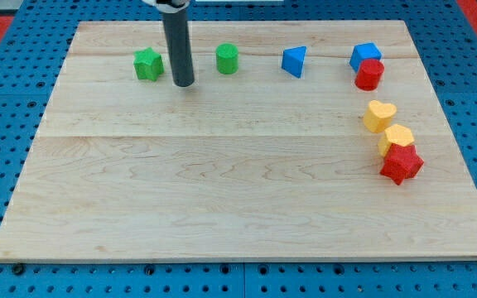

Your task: Separate the red circle and blue cube

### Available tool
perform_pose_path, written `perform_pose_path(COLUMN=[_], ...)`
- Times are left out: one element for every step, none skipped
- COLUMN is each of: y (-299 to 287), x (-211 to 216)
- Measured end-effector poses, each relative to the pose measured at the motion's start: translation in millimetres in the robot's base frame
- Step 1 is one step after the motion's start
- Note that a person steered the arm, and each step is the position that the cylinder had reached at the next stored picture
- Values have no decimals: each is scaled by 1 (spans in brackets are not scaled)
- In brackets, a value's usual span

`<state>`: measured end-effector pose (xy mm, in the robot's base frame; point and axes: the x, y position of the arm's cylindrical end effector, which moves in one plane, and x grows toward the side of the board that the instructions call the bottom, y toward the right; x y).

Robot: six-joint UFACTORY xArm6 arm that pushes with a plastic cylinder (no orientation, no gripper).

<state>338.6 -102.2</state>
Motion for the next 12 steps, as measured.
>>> perform_pose_path(y=[-22, -19, 30, 128, 248, 279, 288, 360, 412, 447, 447, 432], x=[-27, -32, -3, 8, 12, 35, 41, 25, -5, -25, -29, -29])
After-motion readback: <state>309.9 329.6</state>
